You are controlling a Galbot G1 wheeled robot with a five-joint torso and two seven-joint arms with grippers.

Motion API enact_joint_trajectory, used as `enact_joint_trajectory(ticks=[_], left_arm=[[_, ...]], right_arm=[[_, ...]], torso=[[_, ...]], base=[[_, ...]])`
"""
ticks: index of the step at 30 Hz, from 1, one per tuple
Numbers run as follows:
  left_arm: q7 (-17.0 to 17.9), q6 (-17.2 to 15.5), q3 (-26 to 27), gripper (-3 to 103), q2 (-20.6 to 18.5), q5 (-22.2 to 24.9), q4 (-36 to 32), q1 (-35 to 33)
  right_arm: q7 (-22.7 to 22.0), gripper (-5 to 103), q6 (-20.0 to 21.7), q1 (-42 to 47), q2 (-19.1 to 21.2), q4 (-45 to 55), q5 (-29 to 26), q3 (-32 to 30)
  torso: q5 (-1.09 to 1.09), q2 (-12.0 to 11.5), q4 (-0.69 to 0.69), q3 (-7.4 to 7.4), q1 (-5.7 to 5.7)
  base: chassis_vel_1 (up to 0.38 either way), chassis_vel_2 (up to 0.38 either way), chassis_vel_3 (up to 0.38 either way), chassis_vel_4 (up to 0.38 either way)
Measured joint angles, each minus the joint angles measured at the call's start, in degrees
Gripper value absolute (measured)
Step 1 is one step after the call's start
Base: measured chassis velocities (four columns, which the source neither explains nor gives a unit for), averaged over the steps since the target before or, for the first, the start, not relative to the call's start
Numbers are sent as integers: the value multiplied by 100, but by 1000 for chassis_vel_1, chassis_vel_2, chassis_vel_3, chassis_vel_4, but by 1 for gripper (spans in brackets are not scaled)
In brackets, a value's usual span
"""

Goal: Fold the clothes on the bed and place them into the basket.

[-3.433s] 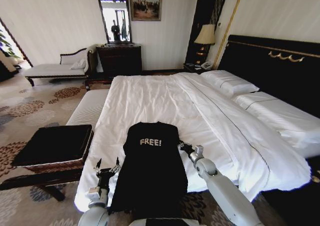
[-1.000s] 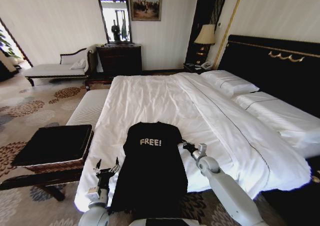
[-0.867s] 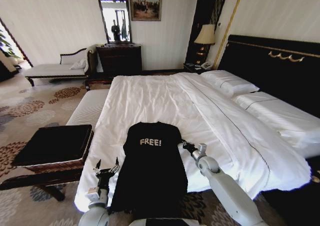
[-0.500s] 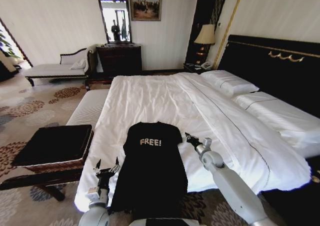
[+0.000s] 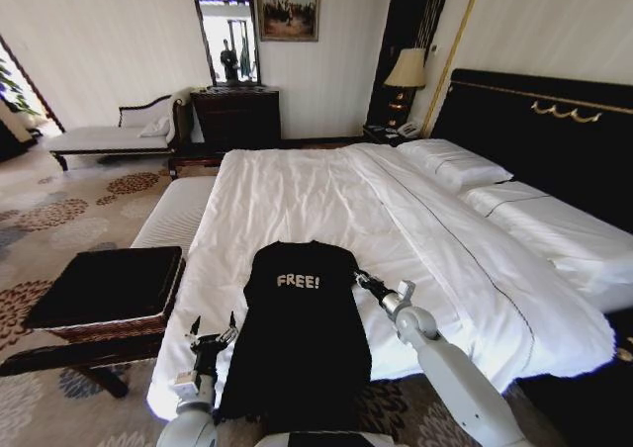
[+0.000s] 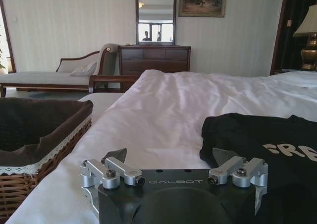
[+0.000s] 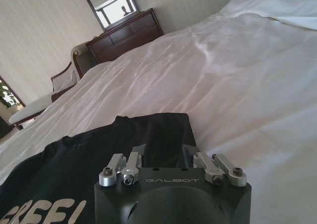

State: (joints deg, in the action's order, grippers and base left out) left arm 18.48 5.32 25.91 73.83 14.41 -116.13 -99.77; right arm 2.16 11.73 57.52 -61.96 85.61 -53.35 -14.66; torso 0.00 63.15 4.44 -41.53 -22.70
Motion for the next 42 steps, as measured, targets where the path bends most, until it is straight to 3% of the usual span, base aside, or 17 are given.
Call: enact_joint_trajectory(ticks=[1,3,5,8,11,13,14,19,22,31,33,34,36,38,40,42], left_arm=[[-3,7,3,99,-1,0,5,-4],[-3,11,5,99,-3,2,10,-5],[-5,16,5,99,-13,9,33,10],[-6,17,-4,99,-16,17,43,31],[-8,18,-20,99,-18,19,60,60],[-8,18,-22,99,-18,20,60,60],[-8,18,-22,99,-18,21,60,60],[-10,32,-16,99,-34,33,60,42],[-11,42,-16,99,-41,37,61,37],[-12,44,-11,99,-39,37,47,25],[-13,46,0,99,-40,47,41,20],[-13,46,0,99,-40,47,41,20],[-13,48,3,99,-41,62,39,20],[-13,48,6,99,-41,66,39,22],[-13,48,10,99,-41,75,36,26],[-13,48,15,99,-41,81,36,28]], right_arm=[[-10,46,13,-17,11,-44,-64,-5],[-13,46,22,-21,21,-68,-95,-8],[-25,63,82,-22,33,-123,-235,-32],[-32,70,144,-6,12,-119,-398,-65],[-23,86,204,12,-10,-98,-561,-73],[-19,86,208,15,-11,-102,-562,-71],[-17,93,211,17,-12,-105,-562,-70],[-13,79,241,44,15,-93,-554,-50],[-9,62,254,59,19,-77,-537,-26],[-6,40,261,62,15,-82,-507,-12],[-6,24,268,54,8,-97,-500,-1],[-6,24,268,54,8,-97,-500,-1],[-11,13,268,52,-3,-98,-491,0],[-12,13,268,55,-4,-97,-483,0],[-14,3,268,67,10,-93,-462,0],[-13,1,268,68,19,-93,-450,1]], torso=[[0,0,1,0,0],[-1,0,1,0,0],[-1,0,2,0,0],[-1,0,2,0,0],[-1,0,2,0,0],[-1,0,2,0,0],[-1,0,2,0,0],[-1,0,2,0,0],[0,0,2,0,0],[-1,0,2,0,0],[-1,0,2,0,0],[-1,0,2,0,0],[-1,0,2,0,0],[-1,0,2,0,0],[0,0,2,0,0],[-1,0,2,0,0]], base=[[0,0,0,0],[0,0,0,0],[0,0,0,0],[0,0,0,0],[0,0,0,0],[0,0,0,0],[0,0,0,0],[0,0,0,0],[0,0,0,0],[0,0,0,0],[0,0,0,0],[0,0,0,0],[0,0,0,0],[0,0,0,0],[0,0,0,0],[0,0,0,0]])
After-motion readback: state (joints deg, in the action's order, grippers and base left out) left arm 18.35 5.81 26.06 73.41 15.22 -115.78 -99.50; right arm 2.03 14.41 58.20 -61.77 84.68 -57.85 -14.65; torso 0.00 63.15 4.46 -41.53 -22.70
